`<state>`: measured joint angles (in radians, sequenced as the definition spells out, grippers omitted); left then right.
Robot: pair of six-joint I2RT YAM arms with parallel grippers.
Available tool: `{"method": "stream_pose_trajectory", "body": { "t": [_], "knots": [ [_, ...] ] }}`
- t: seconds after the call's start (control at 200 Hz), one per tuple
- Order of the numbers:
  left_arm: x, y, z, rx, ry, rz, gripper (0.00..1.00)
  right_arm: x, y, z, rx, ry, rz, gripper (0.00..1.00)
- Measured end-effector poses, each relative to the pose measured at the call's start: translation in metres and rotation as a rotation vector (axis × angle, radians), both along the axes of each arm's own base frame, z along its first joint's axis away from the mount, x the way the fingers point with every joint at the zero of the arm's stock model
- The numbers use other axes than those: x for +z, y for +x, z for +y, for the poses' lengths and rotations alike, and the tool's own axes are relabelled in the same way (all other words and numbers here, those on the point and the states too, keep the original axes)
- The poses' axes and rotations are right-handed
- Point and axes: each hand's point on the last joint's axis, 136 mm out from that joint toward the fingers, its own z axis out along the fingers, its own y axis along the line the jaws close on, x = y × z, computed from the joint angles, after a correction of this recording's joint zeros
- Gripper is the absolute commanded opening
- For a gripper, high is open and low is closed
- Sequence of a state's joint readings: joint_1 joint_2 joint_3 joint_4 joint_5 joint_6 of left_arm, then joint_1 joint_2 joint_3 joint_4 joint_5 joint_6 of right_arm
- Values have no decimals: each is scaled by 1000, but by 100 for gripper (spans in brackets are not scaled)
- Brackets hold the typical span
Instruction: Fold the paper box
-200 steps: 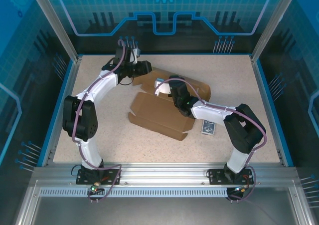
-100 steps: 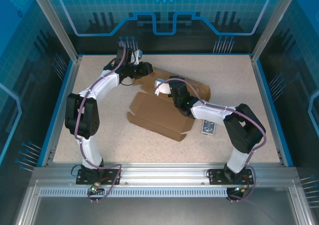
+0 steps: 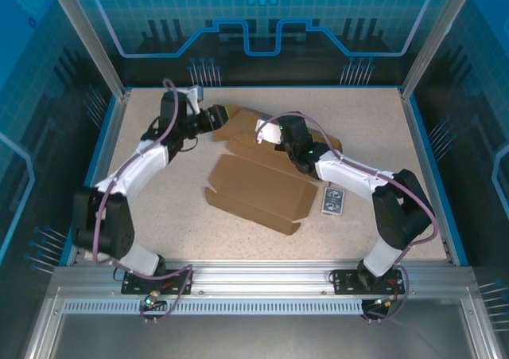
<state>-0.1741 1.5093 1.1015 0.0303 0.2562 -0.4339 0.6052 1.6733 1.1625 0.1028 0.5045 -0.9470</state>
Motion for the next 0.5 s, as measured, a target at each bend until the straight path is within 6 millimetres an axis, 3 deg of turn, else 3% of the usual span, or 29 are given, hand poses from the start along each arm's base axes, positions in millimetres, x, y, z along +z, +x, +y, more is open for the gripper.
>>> {"method": "stream_pose_trajectory", "body": {
  "t": [0.075, 0.29, 0.5],
  "knots": [
    [-11, -10, 2, -6, 8, -36, 64, 2, 1, -3, -7, 17, 21, 0],
    [-87, -22, -3, -51, 77, 29, 62, 4, 1, -5, -22, 35, 51, 0],
    [-123, -15, -23, -109, 143, 38, 61, 12, 4, -3, -28, 48, 49, 0]
  ]
}}
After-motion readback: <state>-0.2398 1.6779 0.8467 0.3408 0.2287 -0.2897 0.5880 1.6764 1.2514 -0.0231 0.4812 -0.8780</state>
